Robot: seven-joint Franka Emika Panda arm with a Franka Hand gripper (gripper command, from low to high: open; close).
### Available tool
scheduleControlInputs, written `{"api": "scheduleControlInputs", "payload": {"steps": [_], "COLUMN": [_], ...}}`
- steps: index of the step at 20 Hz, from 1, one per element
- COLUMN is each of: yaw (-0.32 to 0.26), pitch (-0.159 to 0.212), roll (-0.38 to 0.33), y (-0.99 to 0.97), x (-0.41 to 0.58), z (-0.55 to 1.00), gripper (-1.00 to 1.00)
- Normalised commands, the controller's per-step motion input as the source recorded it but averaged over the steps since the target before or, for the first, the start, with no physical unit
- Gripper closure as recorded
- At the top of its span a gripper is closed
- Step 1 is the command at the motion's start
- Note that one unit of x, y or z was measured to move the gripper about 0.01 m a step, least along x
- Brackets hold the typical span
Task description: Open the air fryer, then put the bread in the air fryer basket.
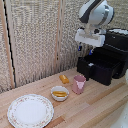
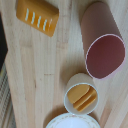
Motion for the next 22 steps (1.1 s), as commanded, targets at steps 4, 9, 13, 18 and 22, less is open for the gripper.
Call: {"api": "scheduleControlInputs", "payload": {"steps": [4,9,13,18,22], "yaw": [0.307,0.283,0.212,0.194,0.196], "pitch": [0.0,-0.002,-0.012,-0.001,0.028], "roll": [0.006,0.0,0.0,-0.027,-0.119], "y": [0.13,0.17,0.38,0.43,0.34], "x": [0.34,0.378,0.386,0.318,0.243], "z": [0.01,-0.01,-0.06,-0.08,-0.18], "gripper": [-1.0,-1.0,-1.0,-1.0,-1.0]}}
